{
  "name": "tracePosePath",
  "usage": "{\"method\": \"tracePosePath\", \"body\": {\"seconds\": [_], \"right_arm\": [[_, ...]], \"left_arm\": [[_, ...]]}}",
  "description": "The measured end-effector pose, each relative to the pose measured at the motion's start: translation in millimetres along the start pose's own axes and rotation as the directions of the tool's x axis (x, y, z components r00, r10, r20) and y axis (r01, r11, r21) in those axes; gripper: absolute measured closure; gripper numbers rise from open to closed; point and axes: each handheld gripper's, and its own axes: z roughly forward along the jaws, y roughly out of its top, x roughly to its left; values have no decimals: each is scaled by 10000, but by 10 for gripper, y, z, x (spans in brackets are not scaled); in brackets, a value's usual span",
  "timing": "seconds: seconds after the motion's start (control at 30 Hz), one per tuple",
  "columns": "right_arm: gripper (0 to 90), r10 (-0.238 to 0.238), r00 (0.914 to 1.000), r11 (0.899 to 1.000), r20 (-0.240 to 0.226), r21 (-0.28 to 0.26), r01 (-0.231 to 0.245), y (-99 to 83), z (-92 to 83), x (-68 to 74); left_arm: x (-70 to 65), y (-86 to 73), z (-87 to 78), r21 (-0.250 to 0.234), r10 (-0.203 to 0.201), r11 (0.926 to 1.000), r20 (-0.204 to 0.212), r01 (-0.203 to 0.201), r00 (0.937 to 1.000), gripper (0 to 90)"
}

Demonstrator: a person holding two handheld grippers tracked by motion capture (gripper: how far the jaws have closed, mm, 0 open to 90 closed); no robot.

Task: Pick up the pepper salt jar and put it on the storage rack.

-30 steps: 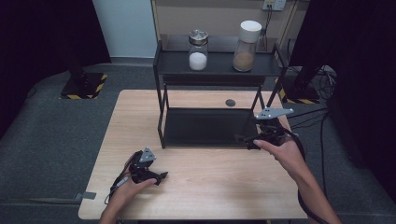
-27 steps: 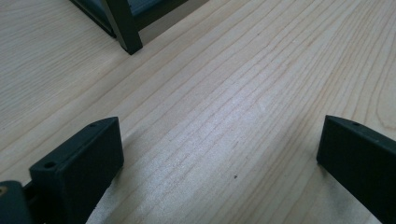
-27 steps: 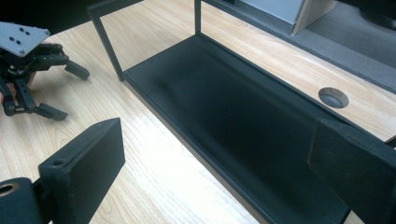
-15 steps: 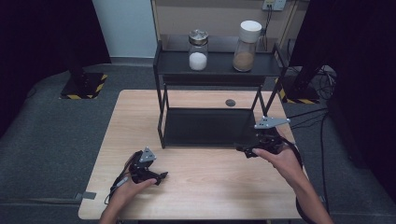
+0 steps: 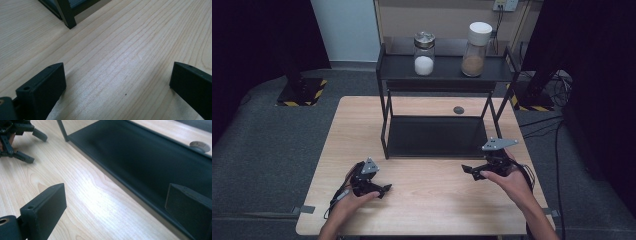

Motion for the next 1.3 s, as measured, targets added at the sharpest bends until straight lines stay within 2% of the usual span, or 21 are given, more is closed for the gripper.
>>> {"method": "tracePosePath", "body": {"seconds": [0.4, 0.63, 0.8, 1.1, 1.2, 1.3], "right_arm": [[39, 314, 9993, 9992, -215, 257, -308, -282, 165, 46], [39, 523, 9982, 9968, -287, 624, -504, -462, 288, 76], [39, 402, 9989, 9943, -244, 994, -376, -541, 377, 132], [39, 369, 9989, 9926, -299, 1164, -332, -607, 444, 179], [39, 161, 9994, 9892, -313, 1464, -114, -604, 495, 223], [15, 111, 9995, 9897, -296, 1432, -68, -627, 511, 248]], "left_arm": [[-4, -1, -1, 1, -11, 10000, -11, 11, 10000, 0], [-4, -1, -1, 4, -10, 10000, -13, 10, 10000, 0], [-5, -1, -1, 1, -13, 10000, -16, 13, 10000, 0], [-6, -1, -2, 4, -16, 10000, -17, 16, 10000, 0], [-6, -1, -2, 3, -13, 10000, -19, 13, 10000, 0], [-7, -1, -2, 4, -16, 10000, -22, 16, 10000, 0]]}}
